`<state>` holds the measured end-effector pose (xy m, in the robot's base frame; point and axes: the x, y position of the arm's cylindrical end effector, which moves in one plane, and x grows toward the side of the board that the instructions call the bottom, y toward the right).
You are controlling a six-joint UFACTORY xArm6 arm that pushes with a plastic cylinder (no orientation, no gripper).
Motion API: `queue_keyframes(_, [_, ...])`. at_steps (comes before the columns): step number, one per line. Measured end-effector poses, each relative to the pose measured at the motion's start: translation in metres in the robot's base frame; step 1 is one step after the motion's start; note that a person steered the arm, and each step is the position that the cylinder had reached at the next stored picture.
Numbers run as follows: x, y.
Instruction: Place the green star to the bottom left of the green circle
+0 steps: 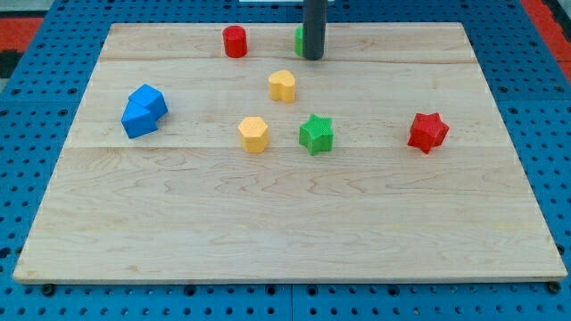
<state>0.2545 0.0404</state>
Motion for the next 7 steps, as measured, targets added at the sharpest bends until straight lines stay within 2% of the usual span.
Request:
queue_keyframes(1, [0.006,0.027])
queue_keyframes(2, [0.079,0.057])
queue_keyframes(4, [0.212,0.053])
queue_keyframes(5, [0.217,0.004])
queue_keyframes(7, [0.132,0.002])
